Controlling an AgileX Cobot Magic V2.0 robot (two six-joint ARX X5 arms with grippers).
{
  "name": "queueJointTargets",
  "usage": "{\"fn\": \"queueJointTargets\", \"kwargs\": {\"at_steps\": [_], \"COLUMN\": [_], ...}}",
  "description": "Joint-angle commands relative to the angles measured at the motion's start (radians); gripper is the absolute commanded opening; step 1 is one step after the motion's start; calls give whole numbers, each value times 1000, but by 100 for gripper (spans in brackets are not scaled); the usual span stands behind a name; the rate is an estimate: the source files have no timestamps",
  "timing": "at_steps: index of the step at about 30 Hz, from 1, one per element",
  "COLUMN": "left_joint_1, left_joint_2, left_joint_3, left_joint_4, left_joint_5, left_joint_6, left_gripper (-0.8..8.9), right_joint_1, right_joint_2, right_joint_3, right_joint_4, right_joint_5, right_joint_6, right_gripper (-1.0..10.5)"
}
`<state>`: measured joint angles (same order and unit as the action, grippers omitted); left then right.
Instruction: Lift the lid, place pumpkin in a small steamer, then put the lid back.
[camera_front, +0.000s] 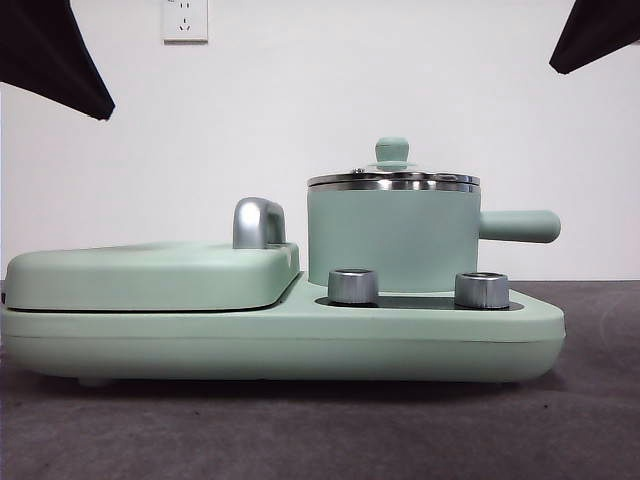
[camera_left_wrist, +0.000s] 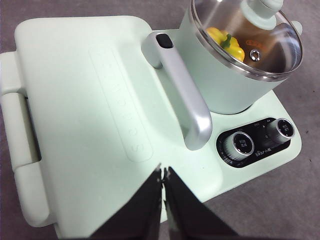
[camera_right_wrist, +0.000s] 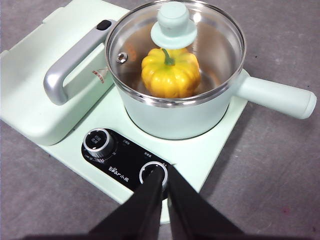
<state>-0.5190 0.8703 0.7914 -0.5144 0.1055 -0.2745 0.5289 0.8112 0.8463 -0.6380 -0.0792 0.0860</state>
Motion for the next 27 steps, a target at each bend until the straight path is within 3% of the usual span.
{"fn": "queueJointTargets", "kwargs": {"at_steps": [1, 6, 10, 17, 23, 27], "left_joint_1": [22, 156, 309, 467, 501, 501], "left_joint_2": [-23, -165, -400, -745, -849, -867], "left_joint_3": [-3, -198, -436, -656, -761, -779], "left_joint_4": [27, 270, 419, 373, 351, 351], "left_joint_5": [2, 2, -16, -120, -136, -132], "left_joint_6": [96, 128, 125, 143, 184, 109], "left_gripper": [7, 7, 7, 7, 7, 7], "right_joint_1": [5, 5, 5, 5, 5, 5], "right_joint_2": [2, 2, 2, 2, 2, 3], "right_joint_3": [5, 5, 5, 5, 5, 5], "right_joint_4": [13, 13, 13, 13, 13, 17], "right_joint_5": [1, 1, 1, 1, 1, 1], "right_joint_6": [0, 0, 0, 0, 0, 0], "right_gripper": [15, 15, 15, 15, 15, 15]}}
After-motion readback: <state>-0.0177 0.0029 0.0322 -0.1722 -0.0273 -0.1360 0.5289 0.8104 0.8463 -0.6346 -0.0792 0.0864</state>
